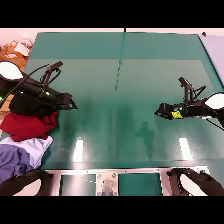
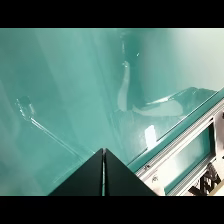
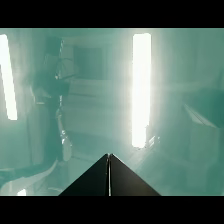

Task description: Fold the shirts.

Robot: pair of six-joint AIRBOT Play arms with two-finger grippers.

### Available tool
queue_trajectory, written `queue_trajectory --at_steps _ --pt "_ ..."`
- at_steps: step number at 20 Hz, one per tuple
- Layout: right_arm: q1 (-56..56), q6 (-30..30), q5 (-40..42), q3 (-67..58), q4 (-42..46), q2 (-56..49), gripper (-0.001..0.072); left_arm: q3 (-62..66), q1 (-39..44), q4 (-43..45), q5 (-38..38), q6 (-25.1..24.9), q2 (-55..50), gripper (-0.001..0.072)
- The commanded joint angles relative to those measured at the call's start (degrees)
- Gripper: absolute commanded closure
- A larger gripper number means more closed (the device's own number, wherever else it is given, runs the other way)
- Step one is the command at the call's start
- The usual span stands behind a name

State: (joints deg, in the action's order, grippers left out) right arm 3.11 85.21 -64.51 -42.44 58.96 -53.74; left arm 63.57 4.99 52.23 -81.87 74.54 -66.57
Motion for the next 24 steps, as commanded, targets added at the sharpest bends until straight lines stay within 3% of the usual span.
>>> queue_trajectory --at_steps 1,6,10,11,12,13,14,16,20,23,24 --pt "0.0 0.0 0.5 0.0 0.0 0.0 0.0693 0.0 0.0 0.0 0.5 0.0 0.0 0.0682" --pt "0.0 0.0 3.5 0.0 0.0 0.0 0.0693 0.0 0.0 -0.6 7.4 0.0 0.0 0.0681" --pt "0.0 0.0 3.7 0.1 -0.1 -0.3 0.0692 0.0 0.0 4.5 12.6 0.0 0.0 0.0680" --pt "0.0 0.0 3.7 0.1 -0.1 -0.4 0.0692 0.0 0.0 8.0 15.5 0.7 0.0 0.0469" --pt "0.0 0.0 3.7 0.1 -0.3 -0.4 0.0691 0.0 0.0 13.4 18.9 4.3 0.0 -0.0013" --pt "0.0 0.0 3.7 0.1 -0.5 -0.4 0.0659 0.0 -0.2 20.0 22.4 9.8 0.0 -0.0013" --pt "0.0 0.0 3.7 0.1 -0.5 -0.4 0.0604 0.1 -1.1 25.8 25.0 12.1 0.0 -0.0008" --pt "0.0 0.0 3.7 0.1 -0.5 -0.4 0.0508 0.0 -6.0 31.2 26.2 13.6 -0.1 -0.0007" --pt "0.0 0.0 4.1 0.1 -0.5 -0.4 0.0274 0.0 -23.3 31.5 27.0 13.5 -2.0 -0.0008" --pt "0.0 0.0 4.1 0.1 -0.5 -0.4 0.0254 0.0 -31.2 30.9 29.6 13.4 -7.5 -0.0008" --pt "0.0 0.0 4.1 0.1 -0.5 -0.4 0.0203 0.0 -31.7 30.9 30.3 13.1 -10.3 -0.0008"
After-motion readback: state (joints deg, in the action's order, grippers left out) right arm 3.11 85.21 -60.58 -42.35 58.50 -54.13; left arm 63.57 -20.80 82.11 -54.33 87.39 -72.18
